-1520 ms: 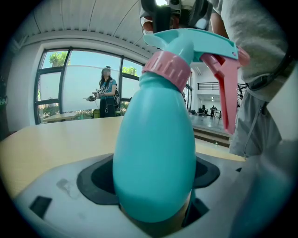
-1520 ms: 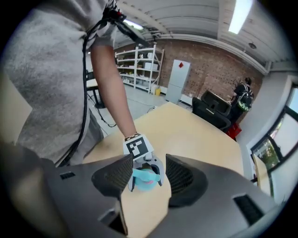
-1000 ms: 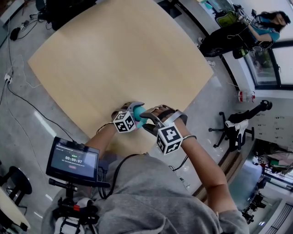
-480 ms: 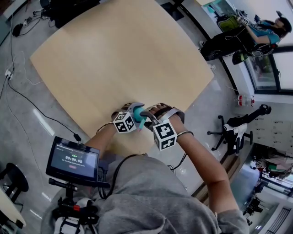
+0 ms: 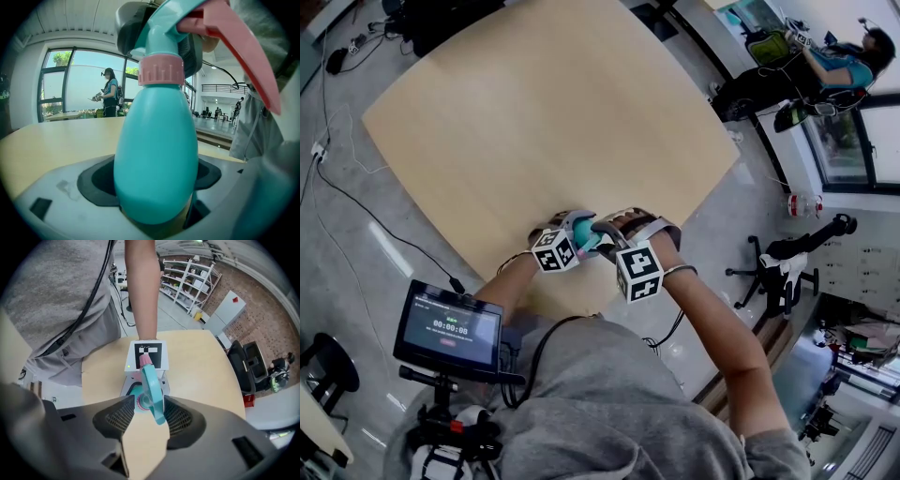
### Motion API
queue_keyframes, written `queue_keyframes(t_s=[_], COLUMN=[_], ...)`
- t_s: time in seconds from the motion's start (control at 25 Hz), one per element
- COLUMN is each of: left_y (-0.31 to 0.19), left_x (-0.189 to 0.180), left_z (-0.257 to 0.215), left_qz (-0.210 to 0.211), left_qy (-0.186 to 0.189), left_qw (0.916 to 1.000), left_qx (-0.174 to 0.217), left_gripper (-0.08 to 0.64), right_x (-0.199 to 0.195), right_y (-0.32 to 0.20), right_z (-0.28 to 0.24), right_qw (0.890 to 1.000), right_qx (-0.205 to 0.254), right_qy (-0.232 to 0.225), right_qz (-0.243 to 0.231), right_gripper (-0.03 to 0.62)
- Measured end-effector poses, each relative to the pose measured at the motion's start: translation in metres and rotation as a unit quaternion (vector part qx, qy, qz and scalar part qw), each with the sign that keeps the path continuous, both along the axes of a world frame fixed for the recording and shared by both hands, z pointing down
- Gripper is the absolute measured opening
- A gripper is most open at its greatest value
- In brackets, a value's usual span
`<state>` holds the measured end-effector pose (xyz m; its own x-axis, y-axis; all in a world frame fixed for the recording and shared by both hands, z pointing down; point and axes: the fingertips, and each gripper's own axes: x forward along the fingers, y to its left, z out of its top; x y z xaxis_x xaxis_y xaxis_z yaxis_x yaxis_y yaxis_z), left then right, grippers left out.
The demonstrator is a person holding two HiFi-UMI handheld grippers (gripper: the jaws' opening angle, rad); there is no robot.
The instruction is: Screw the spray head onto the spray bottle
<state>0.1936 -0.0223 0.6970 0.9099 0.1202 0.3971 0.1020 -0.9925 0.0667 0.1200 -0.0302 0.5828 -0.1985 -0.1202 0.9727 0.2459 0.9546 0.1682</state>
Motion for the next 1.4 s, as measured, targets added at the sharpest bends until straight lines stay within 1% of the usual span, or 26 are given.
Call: queue_keyframes(t_s=[0.2,0.44,0.6,0.88,1.24,1.4], left_y=[0.001,0.001,0.002,0.009,0.010,0.012], left_x=[0.000,-0.002,-0.004,-0.010,-0.012,-0.012], left_z=[0.000,0.000,0.000,-0.001,-0.003,-0.006], left_qz=[-0.002,-0.002,-0.002,-0.001,0.000,-0.001], left_qy=[0.001,0.001,0.001,0.003,0.003,0.005], left_qw=[1.0000,1.0000,1.0000,1.0000,0.9999,0.9999], left_qx=[-0.001,-0.002,-0.004,-0.007,-0.010,-0.011], left_gripper=[0.417,0.419,0.419,0.419,0.419,0.419], right_x=[0.000,0.000,-0.002,-0.007,-0.014,-0.027], right_y=[0.004,0.008,0.008,0.012,0.006,0.006], right_z=[-0.007,-0.010,-0.008,-0.009,-0.016,-0.015], right_qw=[1.000,0.999,0.998,0.993,0.991,0.992], right_qx=[0.016,0.001,-0.003,-0.019,-0.019,-0.023], right_qy=[-0.011,-0.027,-0.029,-0.066,-0.086,-0.091], right_qz=[0.020,0.045,0.054,0.094,0.103,0.086], right_gripper=[0.199,0.199,0.199,0.199,0.199,0.199])
